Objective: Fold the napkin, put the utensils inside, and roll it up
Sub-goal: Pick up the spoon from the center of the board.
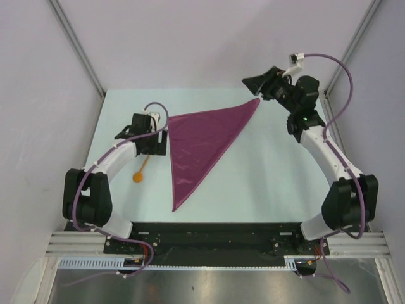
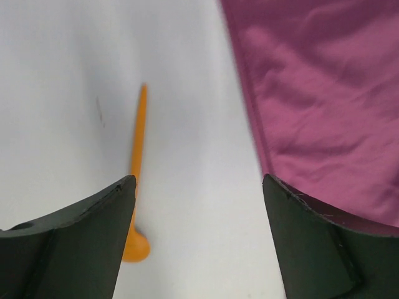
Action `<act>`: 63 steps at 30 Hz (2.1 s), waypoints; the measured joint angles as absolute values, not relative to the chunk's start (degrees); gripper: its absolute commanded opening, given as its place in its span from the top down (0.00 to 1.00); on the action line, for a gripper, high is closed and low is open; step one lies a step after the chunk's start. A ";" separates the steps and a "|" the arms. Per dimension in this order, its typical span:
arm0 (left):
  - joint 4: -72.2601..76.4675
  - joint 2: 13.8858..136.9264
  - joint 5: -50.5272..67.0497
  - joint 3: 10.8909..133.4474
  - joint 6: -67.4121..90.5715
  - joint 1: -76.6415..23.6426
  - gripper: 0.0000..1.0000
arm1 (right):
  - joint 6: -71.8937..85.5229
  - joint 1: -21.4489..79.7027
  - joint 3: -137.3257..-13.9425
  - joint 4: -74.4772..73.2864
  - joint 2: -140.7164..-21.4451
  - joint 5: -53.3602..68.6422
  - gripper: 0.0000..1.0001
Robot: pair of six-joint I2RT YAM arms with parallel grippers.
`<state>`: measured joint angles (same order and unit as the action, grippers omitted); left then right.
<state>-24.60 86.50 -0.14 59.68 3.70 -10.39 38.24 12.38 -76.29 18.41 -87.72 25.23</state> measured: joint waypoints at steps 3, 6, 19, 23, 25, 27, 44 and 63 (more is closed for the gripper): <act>-26.89 87.00 -3.09 56.27 3.60 -9.89 0.19 | 36.38 9.76 -71.37 14.94 -83.20 27.59 0.34; -27.73 86.98 -4.25 53.98 3.75 -8.69 0.23 | 35.03 7.57 -67.35 11.14 -80.60 29.65 0.34; -28.73 88.62 -7.64 51.42 3.49 -3.84 0.42 | 33.63 6.24 -63.86 6.35 -79.22 34.04 0.34; -28.75 89.93 -7.53 51.42 3.38 -2.50 0.50 | 33.74 6.13 -63.75 6.31 -79.22 34.52 0.34; -28.82 90.78 -7.35 51.42 3.16 -1.74 0.52 | 33.85 6.13 -63.68 6.31 -79.22 34.63 0.34; -28.93 91.44 -7.20 51.42 2.96 -0.99 0.55 | 33.89 6.11 -63.57 6.31 -79.22 34.81 0.34; -29.91 91.79 -3.29 51.92 1.98 -0.56 1.00 | 34.24 5.23 -61.23 5.15 -79.05 34.94 0.34; -19.68 88.27 37.69 58.89 9.69 -13.98 1.00 | 32.27 4.45 -60.80 -1.63 -76.34 32.69 0.33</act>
